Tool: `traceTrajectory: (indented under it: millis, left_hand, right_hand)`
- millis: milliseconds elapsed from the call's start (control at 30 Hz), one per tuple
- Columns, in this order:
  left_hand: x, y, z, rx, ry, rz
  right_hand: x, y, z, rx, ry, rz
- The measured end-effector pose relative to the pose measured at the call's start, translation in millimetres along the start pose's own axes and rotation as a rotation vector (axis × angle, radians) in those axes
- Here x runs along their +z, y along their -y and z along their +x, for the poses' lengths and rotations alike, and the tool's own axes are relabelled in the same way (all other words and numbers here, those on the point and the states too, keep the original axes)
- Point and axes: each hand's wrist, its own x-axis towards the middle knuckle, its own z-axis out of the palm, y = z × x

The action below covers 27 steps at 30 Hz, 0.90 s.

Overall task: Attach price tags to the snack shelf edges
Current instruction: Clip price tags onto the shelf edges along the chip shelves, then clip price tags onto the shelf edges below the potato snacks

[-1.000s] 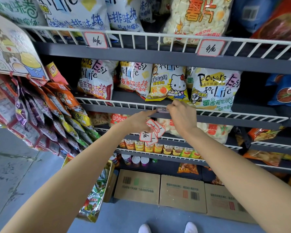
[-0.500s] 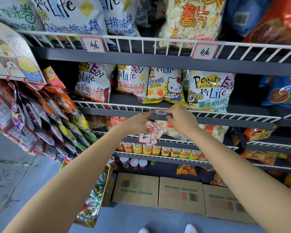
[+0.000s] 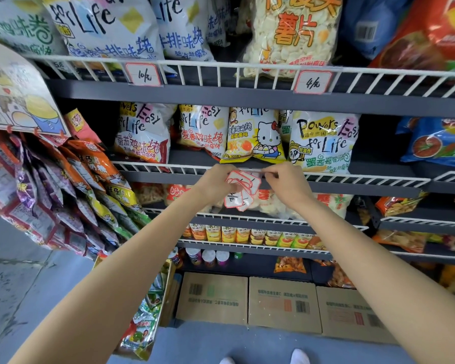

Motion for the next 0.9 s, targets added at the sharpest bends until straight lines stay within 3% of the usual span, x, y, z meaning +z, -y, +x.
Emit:
traceTrajectory:
  millis: [200, 400, 533, 800, 900]
  left_hand:
    - [18.5, -46.8, 0.5, 0.113, -0.147, -0.196]
    - [71.7, -132.0, 6.9, 0.297, -0.165, -0.184]
    - [131.1, -211.4, 6.0, 0.424, -0.115, -0.062]
    - [302.5, -406.9, -30.1, 0.665, 0.113, -0.146]
    - [368.4, -479.8, -50.4, 0.757, 0.266, -0.174]
  right_hand:
    - [-45.5, -9.1, -21.7, 0.112, -0.045, 0.45]
    - [-112.1, -58.0, -60.5, 0.17, -0.213, 0.667]
    - [-174.1, -113.0, -107.8, 0.227, -0.369, 0.68]
    - [-335.1, -242.4, -245.6, 0.327, -0.597, 0.656]
    - [-398.2, -290.9, -308.7, 0.335, -0.709, 0.573]
